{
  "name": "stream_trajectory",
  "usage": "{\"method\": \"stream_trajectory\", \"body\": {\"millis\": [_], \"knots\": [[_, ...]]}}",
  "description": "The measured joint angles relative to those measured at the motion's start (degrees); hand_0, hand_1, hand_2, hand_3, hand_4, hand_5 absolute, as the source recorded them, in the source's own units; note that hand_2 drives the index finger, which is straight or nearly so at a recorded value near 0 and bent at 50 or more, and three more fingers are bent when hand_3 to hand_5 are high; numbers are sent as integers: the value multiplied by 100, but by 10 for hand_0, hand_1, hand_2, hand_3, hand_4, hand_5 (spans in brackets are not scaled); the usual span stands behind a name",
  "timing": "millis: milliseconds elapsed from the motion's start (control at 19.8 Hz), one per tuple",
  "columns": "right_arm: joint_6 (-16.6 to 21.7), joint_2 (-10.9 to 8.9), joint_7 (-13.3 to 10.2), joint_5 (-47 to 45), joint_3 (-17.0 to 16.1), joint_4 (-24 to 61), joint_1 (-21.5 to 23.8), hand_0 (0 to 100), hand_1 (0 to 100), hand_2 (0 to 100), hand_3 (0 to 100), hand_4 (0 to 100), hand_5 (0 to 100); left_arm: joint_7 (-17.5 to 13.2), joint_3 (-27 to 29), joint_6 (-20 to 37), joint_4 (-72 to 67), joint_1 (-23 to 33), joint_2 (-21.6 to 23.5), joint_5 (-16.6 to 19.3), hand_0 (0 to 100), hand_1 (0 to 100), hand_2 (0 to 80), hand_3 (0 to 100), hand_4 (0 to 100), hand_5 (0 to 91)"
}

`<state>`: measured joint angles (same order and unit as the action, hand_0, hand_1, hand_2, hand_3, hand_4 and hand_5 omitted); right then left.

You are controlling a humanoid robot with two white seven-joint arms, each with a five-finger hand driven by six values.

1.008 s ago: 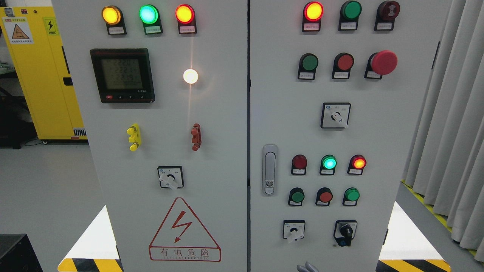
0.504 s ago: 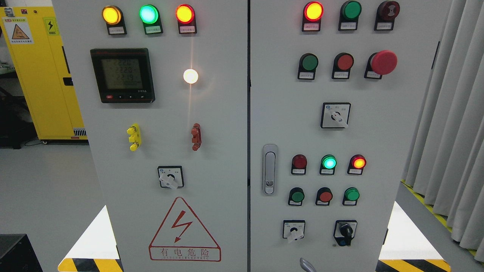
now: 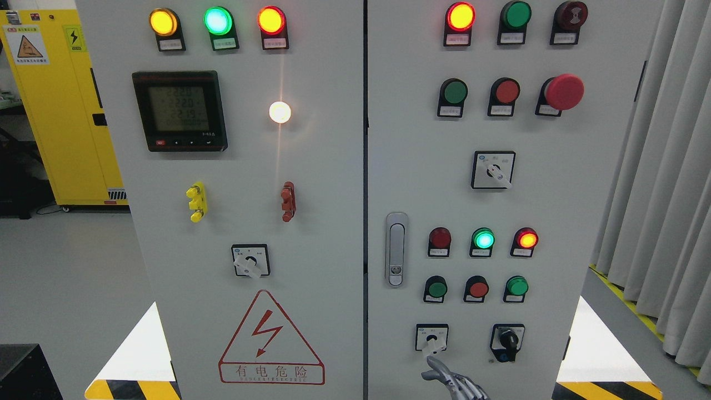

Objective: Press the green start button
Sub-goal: 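Raise the right hand toward the green push button on the lower row, then press the green push button with the right hand's fingertip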

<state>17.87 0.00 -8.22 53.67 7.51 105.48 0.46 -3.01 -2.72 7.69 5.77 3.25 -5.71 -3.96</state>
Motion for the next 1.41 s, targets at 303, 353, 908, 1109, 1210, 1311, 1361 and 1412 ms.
{"method": "stream_trajectory", "body": {"millis": [303, 353, 908, 1109, 1210, 1311, 1361, 1412], "knots": [[-408, 0, -17, 623, -158, -35, -498, 669, 972, 0, 954, 1000, 1000, 0, 0, 0, 0, 0, 0, 0, 120, 556, 0, 0, 0, 0], [-441, 0, -3, 690, -173, -46, -558, 676, 973, 0, 954, 1000, 1000, 0, 0, 0, 1, 0, 0, 0, 120, 556, 0, 0, 0, 0], [-496, 0, 284, 1122, -220, -175, -933, 730, 980, 0, 944, 1000, 1000, 0, 0, 0, -1, 2, 0, 0, 120, 556, 0, 0, 0, 0], [-502, 0, 328, 1163, -214, -230, -1010, 731, 978, 0, 941, 1000, 1000, 0, 0, 0, -1, 2, 0, 0, 120, 556, 0, 0, 0, 0], [-502, 0, 334, 1173, -211, -266, -1044, 734, 978, 0, 941, 1000, 1000, 0, 0, 0, -1, 2, 0, 0, 120, 556, 0, 0, 0, 0], [-503, 0, 337, 1182, -210, -301, -1075, 741, 977, 0, 941, 1000, 1000, 0, 0, 0, -1, 2, 0, 0, 120, 556, 0, 0, 0, 0], [-503, 0, 340, 1185, -209, -320, -1092, 742, 976, 0, 941, 1000, 1000, 0, 0, 0, -2, 3, 0, 0, 120, 556, 0, 0, 0, 0], [-505, 0, 341, 1186, -208, -337, -1104, 744, 976, 0, 941, 1000, 1000, 0, 0, 0, -2, 3, 0, 0, 120, 556, 0, 0, 0, 0]]}}
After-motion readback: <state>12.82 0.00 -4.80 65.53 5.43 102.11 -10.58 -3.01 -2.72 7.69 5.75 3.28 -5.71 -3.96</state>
